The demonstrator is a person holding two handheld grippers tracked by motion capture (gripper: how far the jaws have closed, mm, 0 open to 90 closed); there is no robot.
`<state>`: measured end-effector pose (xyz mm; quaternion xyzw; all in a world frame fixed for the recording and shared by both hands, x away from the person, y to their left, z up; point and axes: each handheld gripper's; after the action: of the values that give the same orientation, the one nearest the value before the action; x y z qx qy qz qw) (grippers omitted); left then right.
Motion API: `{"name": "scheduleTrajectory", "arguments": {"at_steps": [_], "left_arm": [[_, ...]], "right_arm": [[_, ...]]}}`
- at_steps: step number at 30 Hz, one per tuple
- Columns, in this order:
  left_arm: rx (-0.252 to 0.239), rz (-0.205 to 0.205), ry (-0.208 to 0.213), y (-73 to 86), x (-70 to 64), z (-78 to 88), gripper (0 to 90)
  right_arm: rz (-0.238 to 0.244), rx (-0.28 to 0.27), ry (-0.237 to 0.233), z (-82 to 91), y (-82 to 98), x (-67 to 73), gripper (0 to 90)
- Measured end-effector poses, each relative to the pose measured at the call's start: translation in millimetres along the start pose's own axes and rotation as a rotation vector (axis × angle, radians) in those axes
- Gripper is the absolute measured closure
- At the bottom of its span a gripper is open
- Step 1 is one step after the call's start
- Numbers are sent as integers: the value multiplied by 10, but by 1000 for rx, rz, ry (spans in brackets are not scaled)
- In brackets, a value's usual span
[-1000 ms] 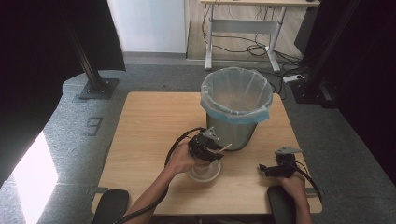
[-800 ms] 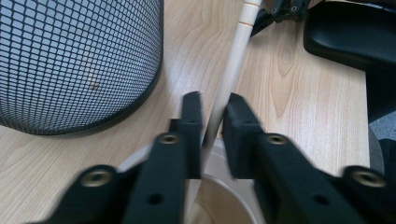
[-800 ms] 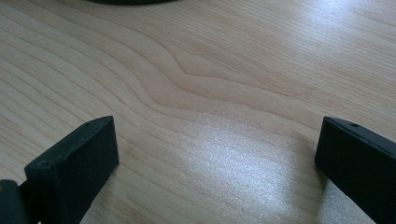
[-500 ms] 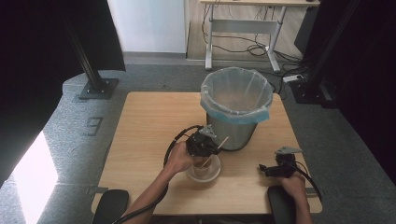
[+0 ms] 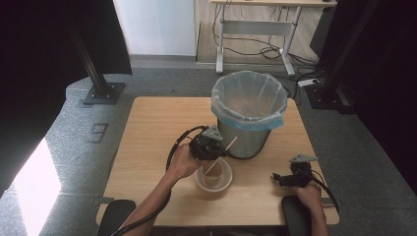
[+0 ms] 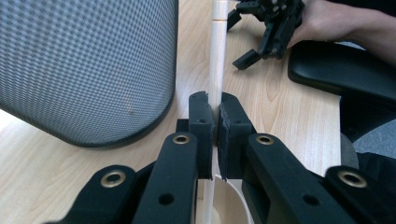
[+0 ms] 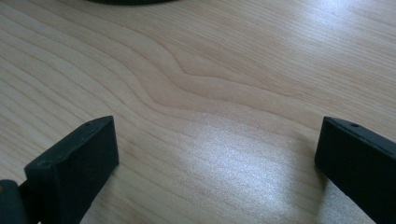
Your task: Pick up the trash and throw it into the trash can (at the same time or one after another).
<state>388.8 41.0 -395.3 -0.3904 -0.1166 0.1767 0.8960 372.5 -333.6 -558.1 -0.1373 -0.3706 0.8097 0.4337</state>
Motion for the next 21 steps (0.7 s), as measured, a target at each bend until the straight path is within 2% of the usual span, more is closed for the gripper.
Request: {"name": "scheduleTrajectory", "arguments": {"at_steps": [7,21], "left_arm": [[-12,-1,-6,-162,33,173,857],[-11,34,-15,-613,253,479,856]], "right_arm": [[0,1,-1,1,0,0,0],[0,1,-1,1,0,-1,0]]}}
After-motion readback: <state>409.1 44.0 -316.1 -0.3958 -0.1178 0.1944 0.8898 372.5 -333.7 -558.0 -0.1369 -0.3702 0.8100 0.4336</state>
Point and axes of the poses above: each handheld gripper's, and its own axes: z roughly backward along the jaws, y roughly out of its underside, x roughly to its left, and after that the axes turned 8 degrees about -y, right-handed
